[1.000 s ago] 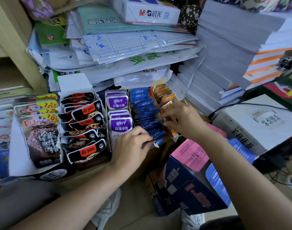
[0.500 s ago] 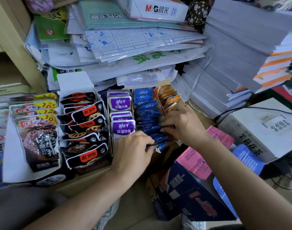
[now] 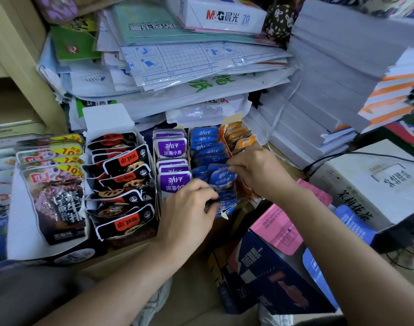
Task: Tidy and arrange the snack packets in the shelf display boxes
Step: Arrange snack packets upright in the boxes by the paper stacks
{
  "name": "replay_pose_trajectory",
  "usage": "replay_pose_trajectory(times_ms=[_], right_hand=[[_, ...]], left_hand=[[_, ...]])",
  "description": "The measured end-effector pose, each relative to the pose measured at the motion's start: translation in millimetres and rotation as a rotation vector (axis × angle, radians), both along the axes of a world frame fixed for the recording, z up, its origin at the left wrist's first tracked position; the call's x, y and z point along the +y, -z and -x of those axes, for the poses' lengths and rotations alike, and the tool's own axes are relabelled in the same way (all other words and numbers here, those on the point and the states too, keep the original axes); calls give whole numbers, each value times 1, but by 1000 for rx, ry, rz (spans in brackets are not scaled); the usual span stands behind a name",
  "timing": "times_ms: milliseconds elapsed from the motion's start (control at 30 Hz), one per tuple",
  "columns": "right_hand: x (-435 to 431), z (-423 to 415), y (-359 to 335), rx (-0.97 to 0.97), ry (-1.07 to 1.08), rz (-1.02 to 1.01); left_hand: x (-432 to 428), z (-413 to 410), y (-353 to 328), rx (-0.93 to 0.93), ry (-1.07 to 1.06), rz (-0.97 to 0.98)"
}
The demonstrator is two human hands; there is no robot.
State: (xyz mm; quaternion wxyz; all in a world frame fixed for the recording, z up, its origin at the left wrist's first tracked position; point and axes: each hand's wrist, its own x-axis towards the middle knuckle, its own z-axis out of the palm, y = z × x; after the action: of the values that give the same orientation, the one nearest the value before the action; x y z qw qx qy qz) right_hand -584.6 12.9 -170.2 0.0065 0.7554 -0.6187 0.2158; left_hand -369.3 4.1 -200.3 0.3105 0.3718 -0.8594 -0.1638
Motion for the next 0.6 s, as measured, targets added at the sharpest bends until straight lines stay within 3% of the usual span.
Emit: replay_pose_trajectory(times_ms=[167, 367, 600], right_hand=[[6, -8, 3, -22, 34, -52], [32, -14, 1, -300, 187, -154], [46, -23, -3, -311, 29, -232]], left_hand=[[-2, -1, 1, -31, -63, 5], [1, 4, -2, -56, -130, 32], [2, 3, 0, -3, -130, -50]])
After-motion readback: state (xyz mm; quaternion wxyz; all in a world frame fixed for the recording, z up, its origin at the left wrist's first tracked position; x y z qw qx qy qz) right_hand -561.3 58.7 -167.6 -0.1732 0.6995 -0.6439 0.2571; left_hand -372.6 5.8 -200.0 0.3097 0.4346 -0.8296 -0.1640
